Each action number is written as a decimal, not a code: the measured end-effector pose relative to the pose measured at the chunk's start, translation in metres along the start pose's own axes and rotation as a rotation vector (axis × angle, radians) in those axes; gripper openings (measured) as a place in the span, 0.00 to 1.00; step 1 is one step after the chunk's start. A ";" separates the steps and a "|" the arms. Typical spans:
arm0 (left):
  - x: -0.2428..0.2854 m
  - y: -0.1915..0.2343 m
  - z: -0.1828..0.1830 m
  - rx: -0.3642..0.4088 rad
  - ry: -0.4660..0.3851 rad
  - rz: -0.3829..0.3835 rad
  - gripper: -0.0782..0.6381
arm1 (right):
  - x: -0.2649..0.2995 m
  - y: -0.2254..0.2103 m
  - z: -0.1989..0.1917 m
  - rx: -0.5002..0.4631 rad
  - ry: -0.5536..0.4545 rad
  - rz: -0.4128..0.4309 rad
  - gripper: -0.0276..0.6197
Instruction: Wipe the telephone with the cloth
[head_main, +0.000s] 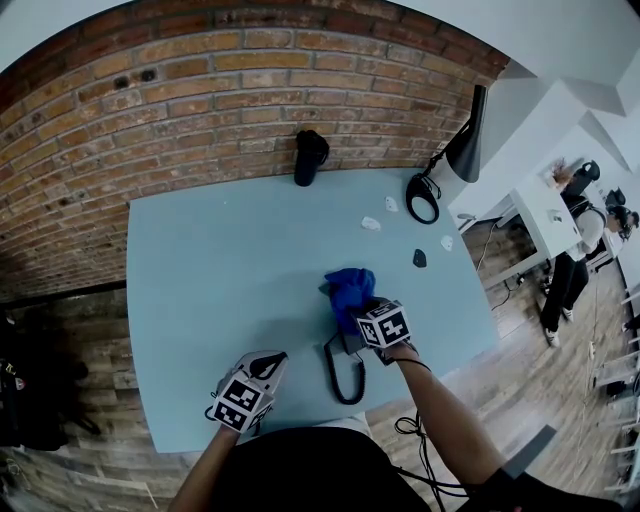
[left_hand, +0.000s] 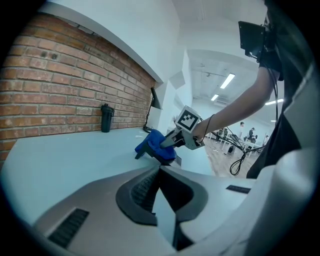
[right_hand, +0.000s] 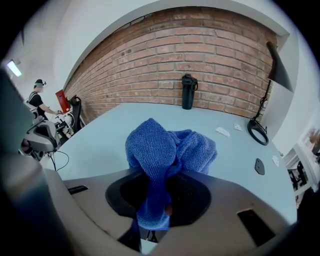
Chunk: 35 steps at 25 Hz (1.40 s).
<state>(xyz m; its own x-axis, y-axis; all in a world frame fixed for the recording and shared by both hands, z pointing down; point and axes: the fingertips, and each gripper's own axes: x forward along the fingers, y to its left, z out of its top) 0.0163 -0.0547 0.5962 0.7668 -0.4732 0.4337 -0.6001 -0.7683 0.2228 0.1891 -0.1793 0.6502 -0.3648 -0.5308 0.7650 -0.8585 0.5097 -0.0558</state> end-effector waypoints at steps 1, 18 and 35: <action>0.000 0.000 0.000 0.003 -0.001 -0.001 0.10 | 0.000 0.001 -0.002 0.001 0.000 0.000 0.21; 0.004 -0.008 0.000 0.016 0.019 -0.024 0.10 | -0.002 0.016 -0.026 0.022 0.003 0.024 0.21; 0.007 -0.016 -0.003 0.028 0.029 -0.040 0.10 | -0.010 0.027 -0.063 0.057 0.016 0.024 0.21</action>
<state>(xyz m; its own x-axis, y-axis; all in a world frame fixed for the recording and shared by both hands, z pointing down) 0.0310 -0.0442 0.5979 0.7828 -0.4300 0.4498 -0.5625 -0.7981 0.2160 0.1916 -0.1178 0.6815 -0.3799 -0.5081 0.7730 -0.8689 0.4826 -0.1098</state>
